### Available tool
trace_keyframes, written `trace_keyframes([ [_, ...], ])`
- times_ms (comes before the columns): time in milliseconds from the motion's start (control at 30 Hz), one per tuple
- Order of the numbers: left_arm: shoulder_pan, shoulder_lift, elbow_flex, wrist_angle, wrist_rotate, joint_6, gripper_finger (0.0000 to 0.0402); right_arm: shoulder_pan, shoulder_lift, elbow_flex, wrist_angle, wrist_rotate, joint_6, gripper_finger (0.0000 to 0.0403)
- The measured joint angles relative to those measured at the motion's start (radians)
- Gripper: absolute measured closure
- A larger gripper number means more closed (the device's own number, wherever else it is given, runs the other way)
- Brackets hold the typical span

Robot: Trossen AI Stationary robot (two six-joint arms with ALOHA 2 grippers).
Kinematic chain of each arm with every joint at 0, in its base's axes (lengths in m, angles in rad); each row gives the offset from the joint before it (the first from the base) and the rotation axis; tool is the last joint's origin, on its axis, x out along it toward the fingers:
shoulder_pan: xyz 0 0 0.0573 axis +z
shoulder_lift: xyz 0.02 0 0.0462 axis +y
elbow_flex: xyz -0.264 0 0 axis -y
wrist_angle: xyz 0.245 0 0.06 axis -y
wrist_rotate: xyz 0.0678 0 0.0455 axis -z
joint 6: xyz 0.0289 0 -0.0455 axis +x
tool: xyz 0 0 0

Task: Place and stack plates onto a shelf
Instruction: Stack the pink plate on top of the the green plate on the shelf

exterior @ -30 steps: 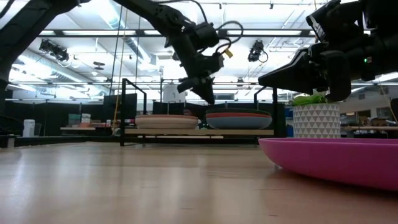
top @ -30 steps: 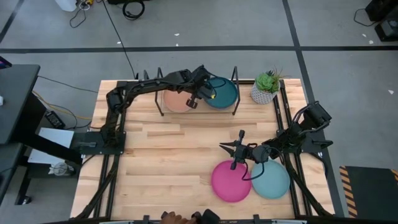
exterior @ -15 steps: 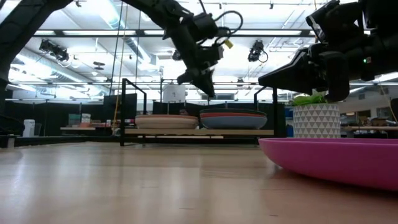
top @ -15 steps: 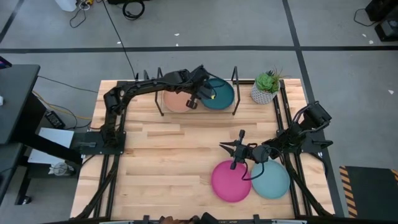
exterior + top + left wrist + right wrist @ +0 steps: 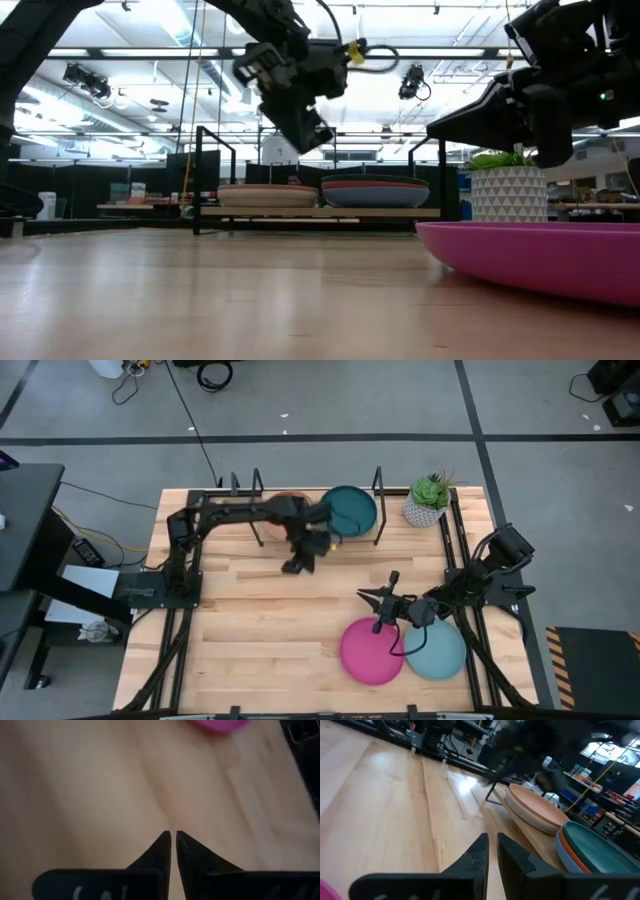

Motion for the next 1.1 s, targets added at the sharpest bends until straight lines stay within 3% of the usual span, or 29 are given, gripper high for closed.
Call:
trace_keyframes([
  [133, -0.093, 0.002, -0.053, 0.062, -0.042, -0.127, 0.0368, -0.017, 0.000, 0.000, -0.001, -0.018, -0.016, 0.0359],
  [300, -0.232, 0.002, -0.082, 0.151, -0.332, -0.242, 0.0368, -0.045, 0.000, 0.000, -0.006, -0.088, -0.018, 0.0359],
  [400, -0.306, 0.002, -0.087, 0.156, -0.442, -0.309, 0.0368, -0.049, 0.000, 0.000, -0.019, -0.152, -0.019, 0.0359],
  [667, -0.453, 0.002, -0.087, 0.225, -0.486, -0.459, 0.0368, -0.049, 0.000, 0.000, -0.031, -0.263, -0.038, 0.0359],
  [767, -0.490, 0.002, -0.087, 0.327, -0.489, -0.540, 0.0368, -0.048, 0.000, 0.000, -0.055, -0.294, -0.038, 0.0359],
  [867, -0.528, 0.002, -0.087, 0.441, -0.545, -0.533, 0.0367, -0.049, 0.000, 0.000, -0.109, -0.297, -0.021, 0.0359],
  [1100, -0.647, 0.005, -0.086, 0.548, -0.851, -0.396, 0.0322, -0.039, 0.000, 0.000, -0.153, -0.297, -0.001, 0.0359],
])
